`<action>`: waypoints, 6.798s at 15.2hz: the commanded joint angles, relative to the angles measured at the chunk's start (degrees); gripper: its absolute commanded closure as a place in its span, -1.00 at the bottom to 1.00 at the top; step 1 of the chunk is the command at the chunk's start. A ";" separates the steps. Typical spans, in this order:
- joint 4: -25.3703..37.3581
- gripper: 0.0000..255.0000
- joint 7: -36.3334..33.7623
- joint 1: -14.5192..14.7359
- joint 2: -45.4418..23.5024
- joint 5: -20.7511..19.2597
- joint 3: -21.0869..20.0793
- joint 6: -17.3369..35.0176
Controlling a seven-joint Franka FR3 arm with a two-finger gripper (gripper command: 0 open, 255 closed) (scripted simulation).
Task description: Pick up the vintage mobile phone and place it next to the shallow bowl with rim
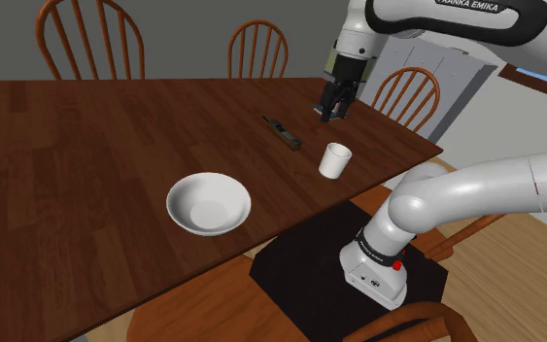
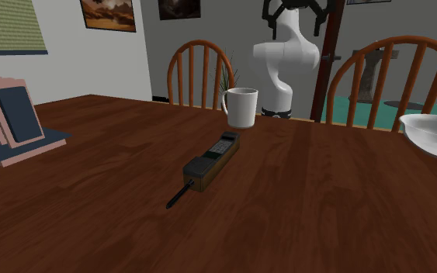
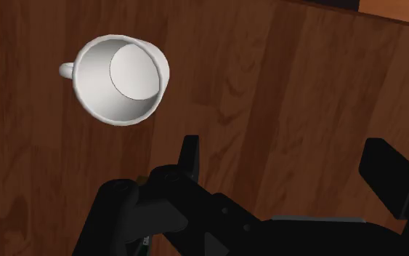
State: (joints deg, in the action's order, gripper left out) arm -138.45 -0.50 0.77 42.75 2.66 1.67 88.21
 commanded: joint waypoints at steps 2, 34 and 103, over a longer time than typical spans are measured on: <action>-0.39 -1.00 0.23 -0.27 -1.33 -0.37 0.29 2.04; 12.96 -1.00 5.87 -5.88 -50.73 -1.17 7.45 46.46; -17.90 1.00 -17.99 4.82 5.68 1.99 -8.50 20.98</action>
State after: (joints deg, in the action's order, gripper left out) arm -155.30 -17.13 4.68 46.89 3.69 -5.68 109.66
